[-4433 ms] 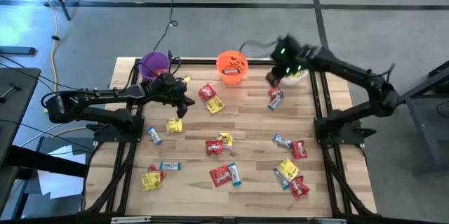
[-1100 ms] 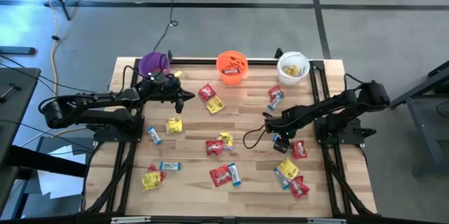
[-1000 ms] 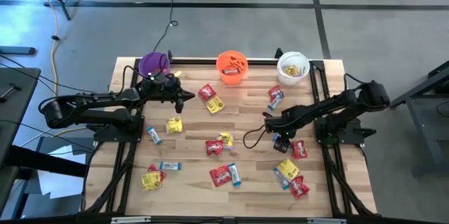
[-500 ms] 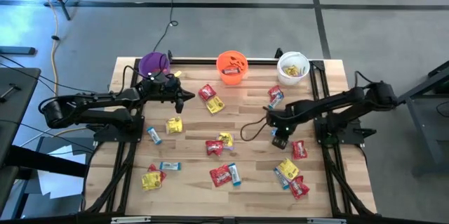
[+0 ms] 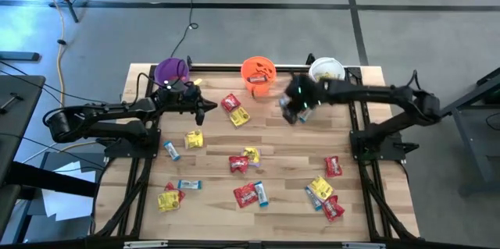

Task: Organize candy in baskets
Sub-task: Put the white chocolate into the orange bucket

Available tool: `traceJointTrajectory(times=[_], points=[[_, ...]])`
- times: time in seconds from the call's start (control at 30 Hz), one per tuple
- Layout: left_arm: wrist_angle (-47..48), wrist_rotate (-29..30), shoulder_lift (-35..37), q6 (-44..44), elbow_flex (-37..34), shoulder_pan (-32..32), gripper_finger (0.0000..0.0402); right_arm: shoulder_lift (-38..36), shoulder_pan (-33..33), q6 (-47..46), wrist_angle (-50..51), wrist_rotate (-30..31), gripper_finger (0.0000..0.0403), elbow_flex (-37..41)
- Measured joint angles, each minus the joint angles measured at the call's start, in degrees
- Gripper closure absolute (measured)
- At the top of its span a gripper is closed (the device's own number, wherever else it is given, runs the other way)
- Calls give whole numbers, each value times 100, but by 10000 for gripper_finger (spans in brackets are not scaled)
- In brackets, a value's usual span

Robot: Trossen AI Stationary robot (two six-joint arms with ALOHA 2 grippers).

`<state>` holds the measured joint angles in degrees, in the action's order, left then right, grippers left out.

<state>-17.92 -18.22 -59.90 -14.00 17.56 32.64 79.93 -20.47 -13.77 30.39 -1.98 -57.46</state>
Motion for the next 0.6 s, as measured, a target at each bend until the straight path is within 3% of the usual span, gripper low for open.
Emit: traceJointTrajectory(times=[0.3,0.6], points=[[0,11,0,15,0,0,401,1665,-1288,1208,166,-465,377,-2441],[0,24,0,85,0,0,402,3611,-1842,1486,1585,-814,377,-4764]])
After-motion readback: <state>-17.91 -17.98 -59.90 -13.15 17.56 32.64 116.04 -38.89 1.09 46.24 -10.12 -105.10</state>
